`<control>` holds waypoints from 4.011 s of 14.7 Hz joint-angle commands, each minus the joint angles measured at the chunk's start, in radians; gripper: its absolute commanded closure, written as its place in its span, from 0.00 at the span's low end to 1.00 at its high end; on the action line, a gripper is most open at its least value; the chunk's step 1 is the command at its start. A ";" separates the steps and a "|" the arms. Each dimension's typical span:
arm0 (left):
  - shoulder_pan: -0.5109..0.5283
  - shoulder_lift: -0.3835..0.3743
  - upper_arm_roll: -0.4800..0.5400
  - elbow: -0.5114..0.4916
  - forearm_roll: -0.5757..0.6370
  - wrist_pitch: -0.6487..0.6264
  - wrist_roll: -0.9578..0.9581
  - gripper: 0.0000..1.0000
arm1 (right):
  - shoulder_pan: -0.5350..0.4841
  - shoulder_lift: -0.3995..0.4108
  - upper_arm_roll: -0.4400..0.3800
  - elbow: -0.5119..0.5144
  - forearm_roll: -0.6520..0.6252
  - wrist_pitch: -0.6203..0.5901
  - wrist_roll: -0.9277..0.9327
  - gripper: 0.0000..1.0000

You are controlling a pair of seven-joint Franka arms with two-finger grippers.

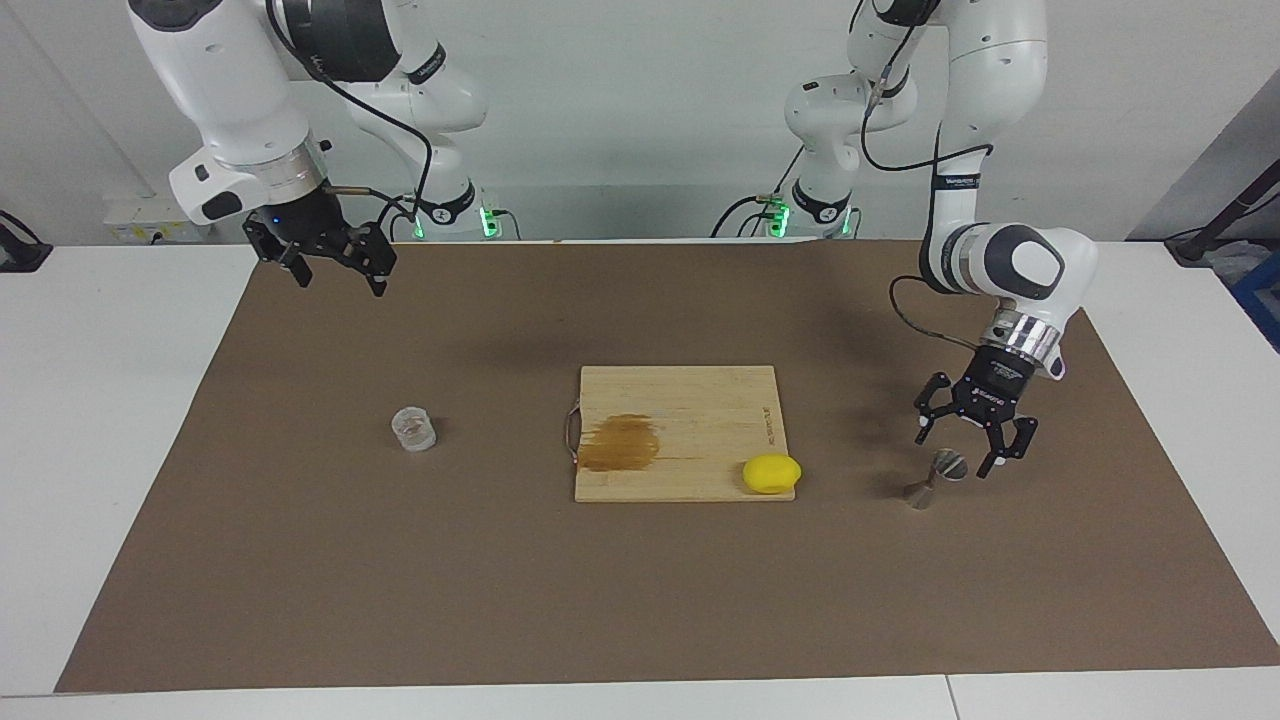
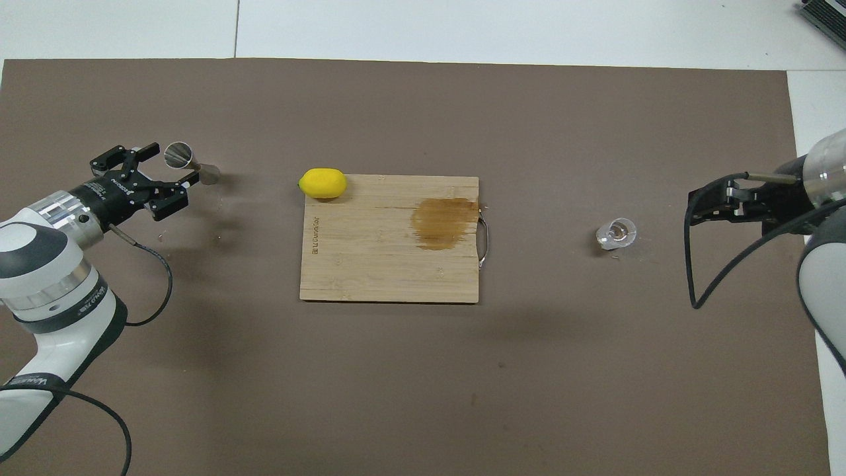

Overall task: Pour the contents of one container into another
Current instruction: 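Reach the left gripper to the small metal cup and grasp it, then carry the metal cup with the left gripper onto the wooden board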

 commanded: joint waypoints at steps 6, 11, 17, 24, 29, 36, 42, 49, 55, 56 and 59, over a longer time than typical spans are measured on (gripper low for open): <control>-0.024 0.022 0.007 0.025 -0.066 0.042 0.027 0.16 | -0.014 0.003 0.008 0.007 -0.002 0.007 -0.018 0.00; -0.025 0.024 0.005 0.028 -0.075 0.046 0.030 0.19 | -0.014 0.003 0.008 0.007 -0.002 0.007 -0.018 0.00; -0.036 0.027 0.005 0.031 -0.088 0.046 0.030 0.39 | -0.014 0.003 0.008 0.007 -0.002 0.007 -0.018 0.00; -0.036 0.025 0.005 0.028 -0.088 0.036 0.027 1.00 | -0.014 0.003 0.008 0.007 -0.002 0.007 -0.018 0.00; -0.022 0.007 0.008 0.062 -0.068 -0.120 0.001 1.00 | -0.014 0.003 0.008 0.007 -0.002 0.007 -0.018 0.00; -0.087 -0.074 0.007 0.036 -0.065 -0.268 -0.002 1.00 | -0.014 0.003 0.008 0.007 -0.002 0.007 -0.018 0.00; -0.264 -0.134 0.008 0.010 -0.066 -0.221 -0.093 1.00 | -0.005 0.001 0.008 0.007 -0.002 -0.009 -0.001 0.02; -0.524 -0.122 0.005 0.016 -0.069 0.029 -0.104 1.00 | -0.012 0.012 0.008 -0.008 0.004 0.031 0.339 0.05; -0.694 -0.088 0.002 0.031 -0.124 0.229 -0.139 1.00 | -0.088 0.076 0.006 -0.045 0.105 0.172 0.706 0.05; -0.699 -0.087 0.002 0.036 -0.131 0.229 -0.139 1.00 | -0.107 0.107 0.006 -0.042 0.134 0.178 0.752 0.05; -0.702 -0.048 -0.010 0.060 -0.146 0.237 -0.134 1.00 | -0.170 0.199 0.005 -0.050 0.219 0.227 0.863 0.05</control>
